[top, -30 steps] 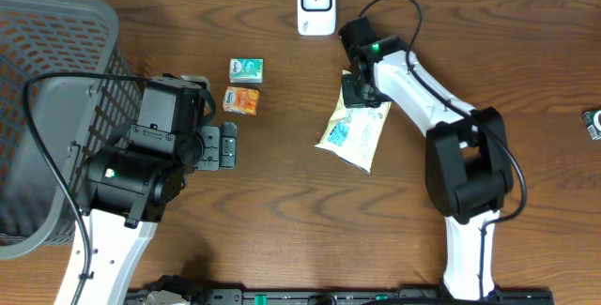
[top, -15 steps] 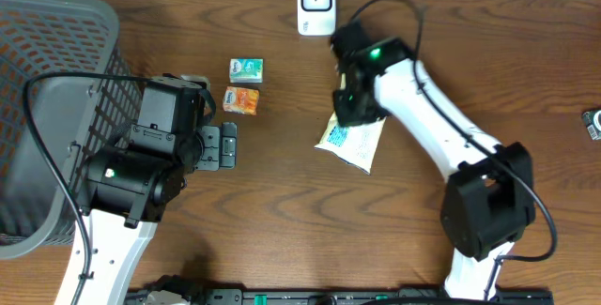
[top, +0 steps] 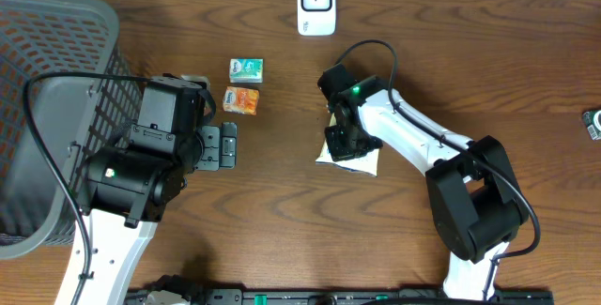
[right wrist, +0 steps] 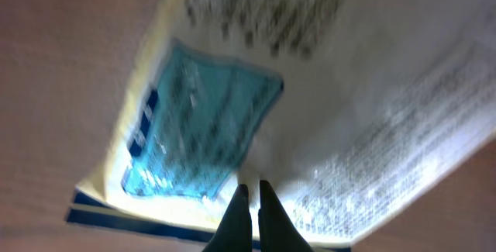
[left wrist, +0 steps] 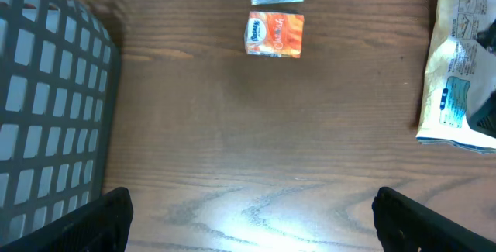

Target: Scan the item barcode

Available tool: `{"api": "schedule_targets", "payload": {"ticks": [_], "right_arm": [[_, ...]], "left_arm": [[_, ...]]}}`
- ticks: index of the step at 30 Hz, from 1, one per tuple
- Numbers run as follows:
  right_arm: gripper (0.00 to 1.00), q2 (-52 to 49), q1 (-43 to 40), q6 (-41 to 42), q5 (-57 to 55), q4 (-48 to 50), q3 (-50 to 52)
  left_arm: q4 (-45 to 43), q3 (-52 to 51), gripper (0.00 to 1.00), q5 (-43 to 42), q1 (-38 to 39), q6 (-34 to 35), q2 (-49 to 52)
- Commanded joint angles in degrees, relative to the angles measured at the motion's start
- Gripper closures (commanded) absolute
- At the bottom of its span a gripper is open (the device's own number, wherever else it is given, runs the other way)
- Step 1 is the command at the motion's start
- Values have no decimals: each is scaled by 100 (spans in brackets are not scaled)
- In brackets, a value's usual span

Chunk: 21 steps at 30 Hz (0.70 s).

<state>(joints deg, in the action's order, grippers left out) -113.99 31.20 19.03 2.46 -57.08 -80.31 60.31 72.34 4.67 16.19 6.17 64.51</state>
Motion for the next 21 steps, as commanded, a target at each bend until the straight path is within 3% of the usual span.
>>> {"api": "schedule_targets", "payload": {"ticks": [1,8,11,21], "right_arm": [[99,13,-87,61,-70,-317,-437],[97,13,-354,63,-1165,-1209,-1541],[79,13,-417,66,-1174,-1073,-1596],[72,7,-415,68,-682,-4,-940]], "left_arm": [[31,74,2,35,2,-7,22],[31,74,2,35,2,-7,22],[31,74,2,35,2,-7,22],[31,74,2,35,2,-7,22]]}}
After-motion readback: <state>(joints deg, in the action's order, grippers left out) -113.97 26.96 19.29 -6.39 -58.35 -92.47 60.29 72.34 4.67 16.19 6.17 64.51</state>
